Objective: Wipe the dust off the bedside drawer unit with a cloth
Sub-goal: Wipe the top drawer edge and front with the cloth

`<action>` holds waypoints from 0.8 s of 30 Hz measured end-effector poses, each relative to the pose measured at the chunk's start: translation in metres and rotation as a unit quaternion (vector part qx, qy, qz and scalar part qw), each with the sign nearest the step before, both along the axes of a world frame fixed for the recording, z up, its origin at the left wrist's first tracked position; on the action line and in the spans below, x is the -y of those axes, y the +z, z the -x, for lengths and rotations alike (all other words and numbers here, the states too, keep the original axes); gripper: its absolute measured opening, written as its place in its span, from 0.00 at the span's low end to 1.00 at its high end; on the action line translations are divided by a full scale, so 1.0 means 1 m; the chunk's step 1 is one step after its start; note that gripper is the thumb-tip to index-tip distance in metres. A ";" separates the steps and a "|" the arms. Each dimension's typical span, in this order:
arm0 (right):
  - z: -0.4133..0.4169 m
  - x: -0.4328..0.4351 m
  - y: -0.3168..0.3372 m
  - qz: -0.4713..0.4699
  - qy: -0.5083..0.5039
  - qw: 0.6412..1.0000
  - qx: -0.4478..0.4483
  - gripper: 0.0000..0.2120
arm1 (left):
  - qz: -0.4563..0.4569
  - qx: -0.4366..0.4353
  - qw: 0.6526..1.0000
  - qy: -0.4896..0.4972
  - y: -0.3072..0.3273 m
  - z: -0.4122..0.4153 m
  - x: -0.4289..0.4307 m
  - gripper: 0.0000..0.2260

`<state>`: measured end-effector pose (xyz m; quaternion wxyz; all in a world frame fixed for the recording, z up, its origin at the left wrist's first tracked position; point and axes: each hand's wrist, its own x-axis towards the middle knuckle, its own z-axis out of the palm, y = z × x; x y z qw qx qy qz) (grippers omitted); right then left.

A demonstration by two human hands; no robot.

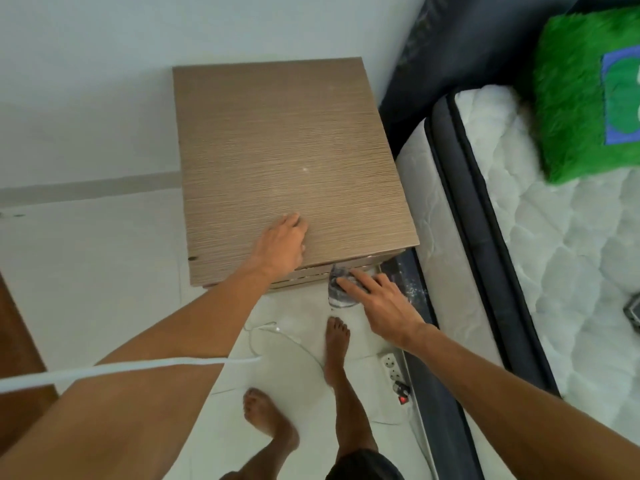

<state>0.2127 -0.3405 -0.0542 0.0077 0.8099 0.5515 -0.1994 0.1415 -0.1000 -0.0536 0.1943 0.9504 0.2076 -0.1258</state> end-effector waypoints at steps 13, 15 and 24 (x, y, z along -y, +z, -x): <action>0.065 -0.044 0.012 -0.068 -0.066 0.995 0.005 0.35 | -0.005 0.055 0.978 0.199 0.021 0.159 0.015 0.11; 0.075 -0.048 0.004 -0.081 -0.060 0.995 0.001 0.34 | -0.009 0.048 0.975 0.217 0.009 0.174 0.019 0.12; 0.111 -0.048 -0.060 -0.140 -0.053 0.989 -0.011 0.31 | 0.025 0.038 0.962 0.268 -0.059 0.201 0.021 0.18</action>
